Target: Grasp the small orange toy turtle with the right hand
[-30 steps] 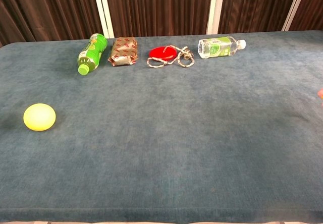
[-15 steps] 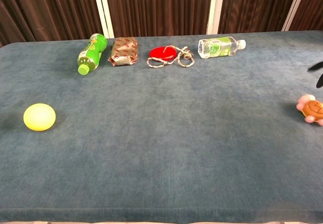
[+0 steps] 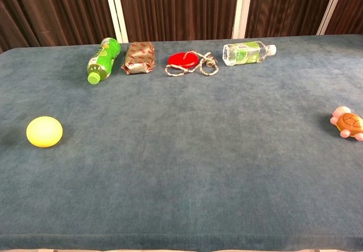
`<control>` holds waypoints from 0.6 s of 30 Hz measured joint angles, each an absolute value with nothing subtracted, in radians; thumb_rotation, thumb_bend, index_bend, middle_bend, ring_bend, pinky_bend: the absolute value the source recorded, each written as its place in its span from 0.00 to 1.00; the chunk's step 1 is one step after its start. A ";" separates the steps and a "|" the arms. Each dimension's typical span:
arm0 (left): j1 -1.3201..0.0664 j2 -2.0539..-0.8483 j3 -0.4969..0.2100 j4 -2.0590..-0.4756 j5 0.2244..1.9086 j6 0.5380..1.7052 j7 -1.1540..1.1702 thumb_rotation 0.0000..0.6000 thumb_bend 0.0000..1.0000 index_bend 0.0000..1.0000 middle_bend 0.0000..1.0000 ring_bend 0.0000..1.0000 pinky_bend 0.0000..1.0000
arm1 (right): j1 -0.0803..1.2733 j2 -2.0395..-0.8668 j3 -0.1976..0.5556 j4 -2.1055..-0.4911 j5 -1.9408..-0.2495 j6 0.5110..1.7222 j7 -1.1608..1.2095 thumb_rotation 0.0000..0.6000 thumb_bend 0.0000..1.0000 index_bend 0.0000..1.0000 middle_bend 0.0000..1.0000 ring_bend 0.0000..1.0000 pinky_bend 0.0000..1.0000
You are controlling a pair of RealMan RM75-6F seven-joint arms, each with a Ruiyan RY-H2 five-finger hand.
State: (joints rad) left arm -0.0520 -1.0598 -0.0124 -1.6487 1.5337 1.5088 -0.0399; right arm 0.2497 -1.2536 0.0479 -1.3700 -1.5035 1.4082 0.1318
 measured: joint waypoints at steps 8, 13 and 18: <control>-0.048 -1.064 -0.011 -1.649 1.539 1.519 -0.023 1.00 0.42 0.16 0.00 0.05 0.22 | 0.059 -1.128 0.035 -1.548 -1.524 1.688 0.032 1.00 0.06 0.02 0.15 0.08 0.22; -0.044 -1.067 -0.011 -1.649 1.544 1.527 -0.020 1.00 0.42 0.16 0.00 0.05 0.22 | 0.012 -1.099 0.019 -1.565 -1.471 1.665 -0.011 1.00 0.06 0.02 0.13 0.06 0.21; -0.044 -1.071 -0.010 -1.649 1.546 1.529 -0.010 1.00 0.42 0.16 0.00 0.05 0.22 | 0.006 -1.115 0.025 -1.537 -1.463 1.666 -0.003 1.00 0.06 0.04 0.12 0.05 0.21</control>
State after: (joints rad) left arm -0.0443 -1.0707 -0.0105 -1.6492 1.5463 1.5293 -0.0105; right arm 0.0057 -1.1152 0.0249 -1.5372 -1.4634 1.6656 -0.0025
